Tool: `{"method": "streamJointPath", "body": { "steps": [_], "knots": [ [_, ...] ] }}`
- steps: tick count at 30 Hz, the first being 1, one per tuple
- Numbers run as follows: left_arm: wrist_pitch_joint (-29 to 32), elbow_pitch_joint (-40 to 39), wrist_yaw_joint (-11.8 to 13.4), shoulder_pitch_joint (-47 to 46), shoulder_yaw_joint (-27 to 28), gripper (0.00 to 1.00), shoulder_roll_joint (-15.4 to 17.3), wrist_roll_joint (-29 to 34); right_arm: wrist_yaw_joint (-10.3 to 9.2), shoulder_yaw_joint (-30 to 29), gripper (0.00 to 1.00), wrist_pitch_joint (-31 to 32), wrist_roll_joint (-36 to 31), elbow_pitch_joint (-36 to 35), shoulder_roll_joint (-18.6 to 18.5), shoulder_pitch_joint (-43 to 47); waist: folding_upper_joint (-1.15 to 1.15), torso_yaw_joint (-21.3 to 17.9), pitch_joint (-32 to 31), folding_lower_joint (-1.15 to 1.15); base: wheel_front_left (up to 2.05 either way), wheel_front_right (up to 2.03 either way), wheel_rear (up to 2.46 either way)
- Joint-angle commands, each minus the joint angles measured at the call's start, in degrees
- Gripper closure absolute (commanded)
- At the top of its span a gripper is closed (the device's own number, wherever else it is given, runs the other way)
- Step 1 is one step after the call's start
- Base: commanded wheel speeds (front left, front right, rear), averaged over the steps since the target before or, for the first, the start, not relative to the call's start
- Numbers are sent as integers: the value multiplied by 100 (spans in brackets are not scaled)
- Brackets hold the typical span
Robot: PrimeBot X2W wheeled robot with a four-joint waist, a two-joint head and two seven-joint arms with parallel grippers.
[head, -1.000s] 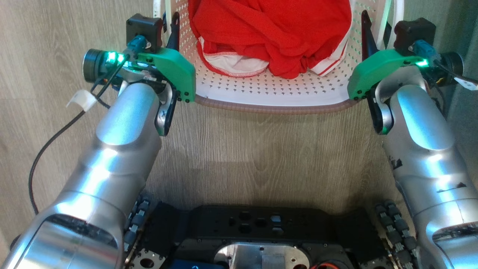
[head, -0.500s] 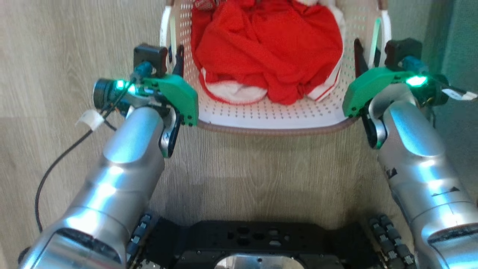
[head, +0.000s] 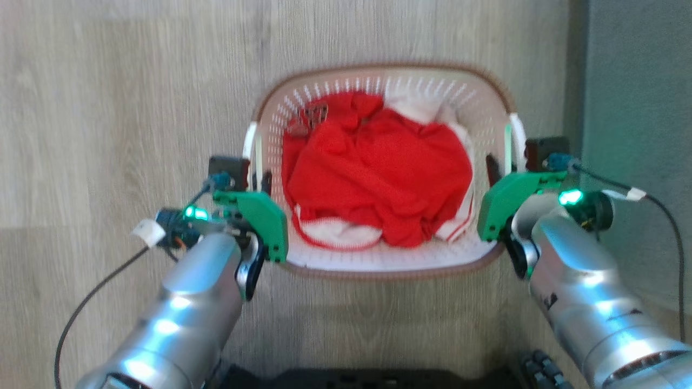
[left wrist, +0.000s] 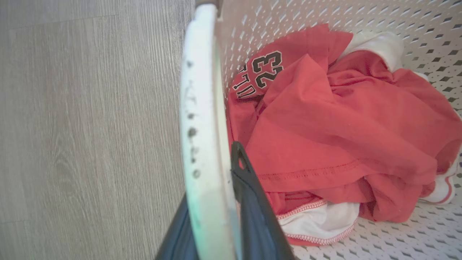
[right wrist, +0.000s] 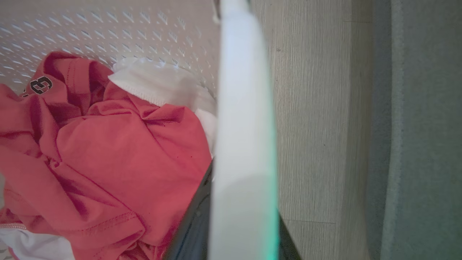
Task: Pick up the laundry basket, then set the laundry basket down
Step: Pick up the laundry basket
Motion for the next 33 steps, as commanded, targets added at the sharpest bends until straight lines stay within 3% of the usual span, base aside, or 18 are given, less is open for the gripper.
{"method": "streamJointPath", "body": {
  "steps": [1, 15, 33],
  "knots": [
    [10, 69, -12, 194, -8, 100, 221, -87, -2, 245, 100, 30, 134, 42, -33, 307, -1, -42, -411, 1, 0, 0, 0],
    [517, 482, -110, 1089, -667, 100, 221, -759, -2, 1464, 100, 663, 1389, 262, -33, 1082, -1, -130, -1999, 1, 0, 0, 0],
    [885, 584, -101, 1833, -1125, 100, 221, -1224, -2, 2283, 100, 968, 2270, 407, -33, 1733, -1, -191, -3235, 1, 0, 0, 0]
  ]
}}
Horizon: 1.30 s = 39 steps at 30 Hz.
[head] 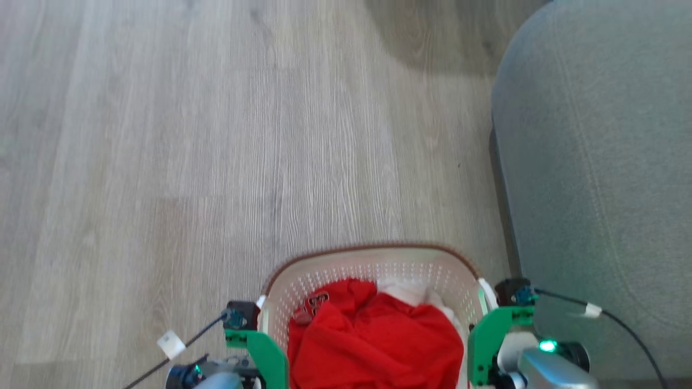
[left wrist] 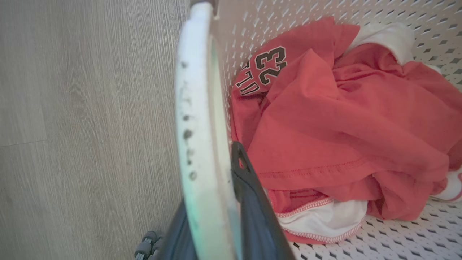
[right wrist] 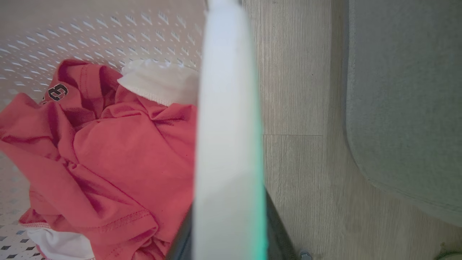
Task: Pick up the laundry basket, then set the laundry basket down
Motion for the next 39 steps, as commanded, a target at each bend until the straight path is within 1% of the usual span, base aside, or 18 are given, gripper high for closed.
{"method": "streamJointPath", "body": {
  "steps": [1, 9, 18, 39],
  "knots": [
    [10, 56, 1, -8, 50, 100, 221, -19, -2, 163, 100, -46, 36, -10, -68, 80, 0, -2, -205, 1, 0, 0, 0],
    [77, 58, 12, 195, -141, 100, 221, -143, -2, 476, 100, -51, 327, -24, -68, 263, 0, 30, -571, 1, 0, 0, 0],
    [60, 107, 23, 254, -281, 100, 221, -250, -2, 752, 100, -93, 574, 25, -68, 328, 0, 26, -778, 1, 0, 0, 0],
    [-10, 130, 35, 158, -498, 100, 221, -470, -2, 1205, 100, -235, 973, 91, -68, 177, 0, 10, -715, 1, 0, 0, 0]
  ]
}}
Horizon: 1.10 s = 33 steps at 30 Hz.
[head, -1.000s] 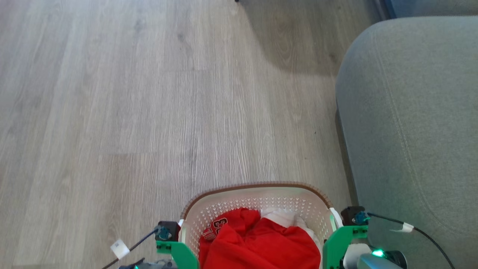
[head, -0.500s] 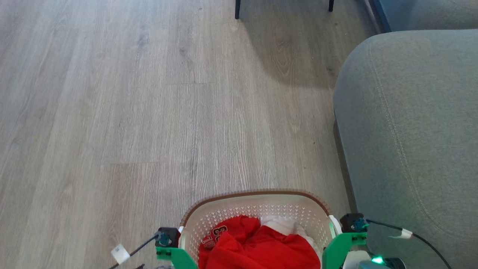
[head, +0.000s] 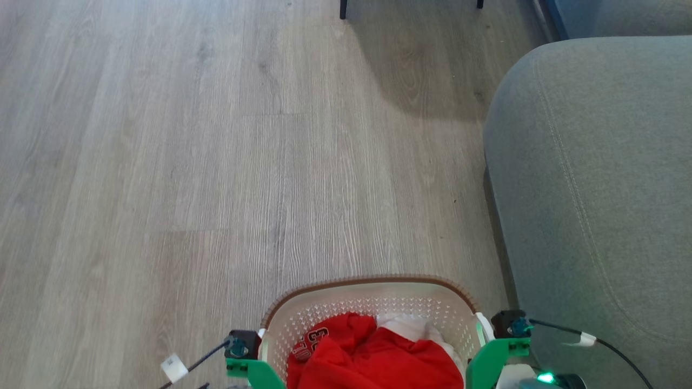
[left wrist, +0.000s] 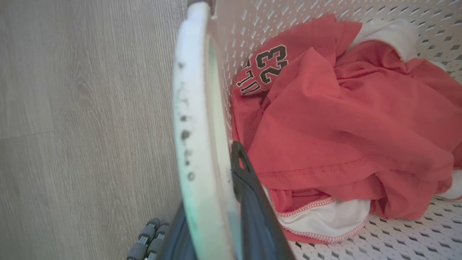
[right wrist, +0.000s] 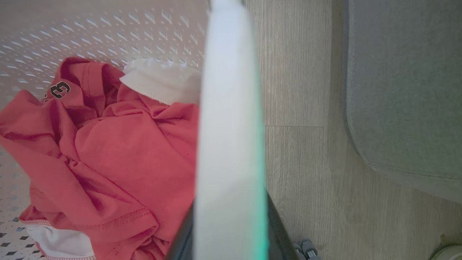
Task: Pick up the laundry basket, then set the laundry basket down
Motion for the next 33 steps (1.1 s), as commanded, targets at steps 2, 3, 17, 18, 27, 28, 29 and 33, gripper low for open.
{"method": "streamJointPath", "body": {
  "steps": [2, 3, 17, 18, 27, 28, 29, 33],
  "knots": [
    [-66, 34, 33, -223, 38, 100, 198, -16, -1, 149, 100, -115, 12, -36, -67, -202, 0, -4, 21, 0, 0, 0, 0],
    [-70, 37, 35, -231, 27, 100, 198, -24, -1, 171, 100, -126, 26, -37, -67, -213, 0, -6, 33, 0, 0, 0, 0],
    [-157, 90, 53, -382, -79, 100, 198, -143, -1, 401, 100, -240, 206, 14, -67, -427, 0, -31, 232, 0, 0, 0, 0],
    [-174, 98, 56, -422, -78, 100, 198, -149, -1, 414, 100, -249, 210, 18, -67, -475, 0, -35, 287, 0, 0, 0, 0],
    [-420, 213, 55, -1074, -11, 100, 199, -169, -1, 460, 100, -463, 187, 99, -67, -1179, 0, -41, 1041, 0, 0, 0, 0],
    [-449, 229, 52, -1164, -2, 100, 204, -165, -1, 462, 100, -491, 176, 111, -67, -1273, 0, -41, 1130, 0, 0, 0, 0],
    [-476, 244, 53, -1260, 7, 100, 210, -161, -1, 464, 100, -514, 163, 122, -67, -1373, 0, -44, 1245, 0, 0, 0, 0],
    [-615, 298, 53, -1739, 43, 100, 234, -135, -1, 432, 100, -628, 115, 180, -67, -1872, 0, -42, 1803, 0, 0, 0, 0]
  ]
}}
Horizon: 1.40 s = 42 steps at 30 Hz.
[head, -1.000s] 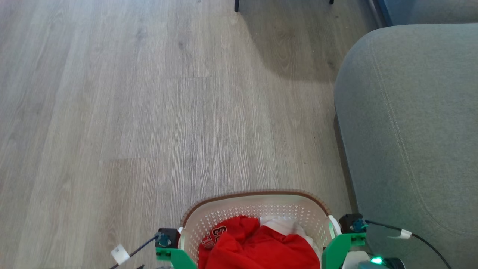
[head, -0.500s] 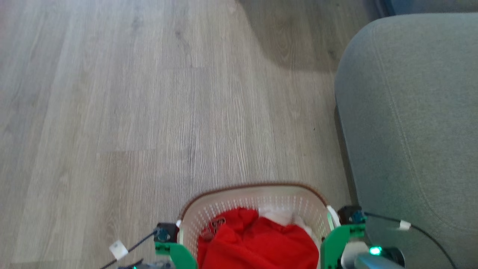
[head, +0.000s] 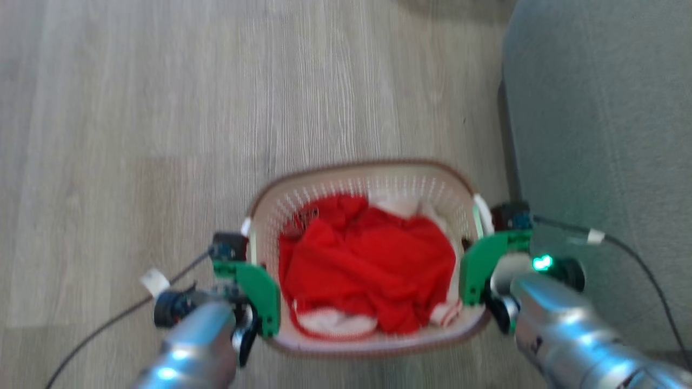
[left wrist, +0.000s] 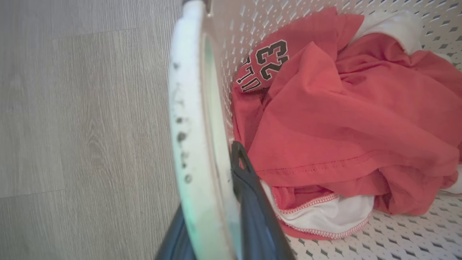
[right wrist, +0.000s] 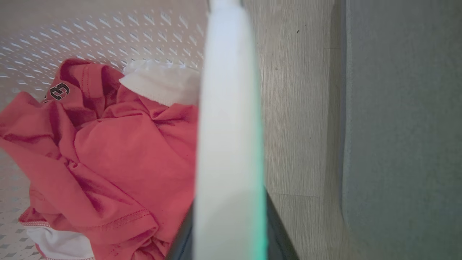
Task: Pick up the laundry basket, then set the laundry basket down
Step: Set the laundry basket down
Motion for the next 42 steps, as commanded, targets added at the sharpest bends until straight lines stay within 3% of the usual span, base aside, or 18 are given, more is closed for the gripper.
{"method": "streamJointPath", "body": {
  "steps": [1, 11, 20, 30, 42],
  "knots": [
    [-76, 97, 45, -273, 91, 100, 228, 63, -1, 65, 100, -160, -108, -8, -65, -196, 0, 1, 386, -2, 0, 0, 0],
    [-353, 144, 62, -1369, 159, 100, 238, 151, -1, -117, 100, -347, -358, 72, -65, -1305, 0, 73, 1728, -2, 0, 0, 0],
    [-505, 169, 88, -2131, 218, 100, 244, 226, -1, -774, 100, -347, -1117, 77, -112, -1921, 0, 133, 2707, -2, 0, 0, 0],
    [-562, 184, 124, -2584, 219, 100, 224, 327, -1, -1562, 100, -352, -1971, 77, -85, -2189, 0, 138, 3390, -2, 0, 0, 0],
    [-575, 199, 101, -2765, 239, 100, 215, 421, -1, -2276, 100, -377, -2689, 78, -67, -2247, 0, 166, 3740, -2, 0, 0, 0]
  ]
}}
